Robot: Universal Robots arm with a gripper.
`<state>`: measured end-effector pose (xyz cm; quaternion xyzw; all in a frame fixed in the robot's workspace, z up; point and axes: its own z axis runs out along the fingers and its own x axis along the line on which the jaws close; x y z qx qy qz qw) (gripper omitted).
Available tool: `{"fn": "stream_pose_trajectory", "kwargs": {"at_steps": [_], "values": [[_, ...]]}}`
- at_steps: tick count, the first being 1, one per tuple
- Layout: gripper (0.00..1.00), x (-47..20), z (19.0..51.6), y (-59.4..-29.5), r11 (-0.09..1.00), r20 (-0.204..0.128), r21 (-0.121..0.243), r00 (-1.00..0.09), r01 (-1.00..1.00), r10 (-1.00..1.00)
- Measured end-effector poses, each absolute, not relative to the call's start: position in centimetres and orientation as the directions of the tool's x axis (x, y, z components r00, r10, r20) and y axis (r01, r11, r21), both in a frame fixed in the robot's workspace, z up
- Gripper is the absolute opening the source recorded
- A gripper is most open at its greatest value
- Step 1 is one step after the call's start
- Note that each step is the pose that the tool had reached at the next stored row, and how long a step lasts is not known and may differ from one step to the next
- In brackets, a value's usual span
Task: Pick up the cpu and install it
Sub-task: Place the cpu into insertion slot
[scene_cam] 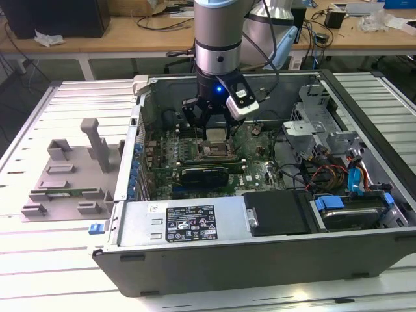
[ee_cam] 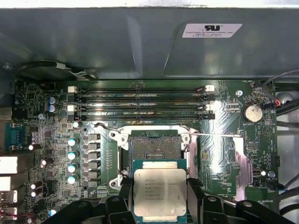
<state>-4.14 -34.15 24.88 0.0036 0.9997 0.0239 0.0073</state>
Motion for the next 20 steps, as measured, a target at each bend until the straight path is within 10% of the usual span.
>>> {"fn": "stream_pose_trajectory", "kwargs": {"at_steps": [20], "values": [[0.55,-4.14,24.81,-34.15,0.886,-0.015,0.048,-0.887,0.461,0.462]]}}
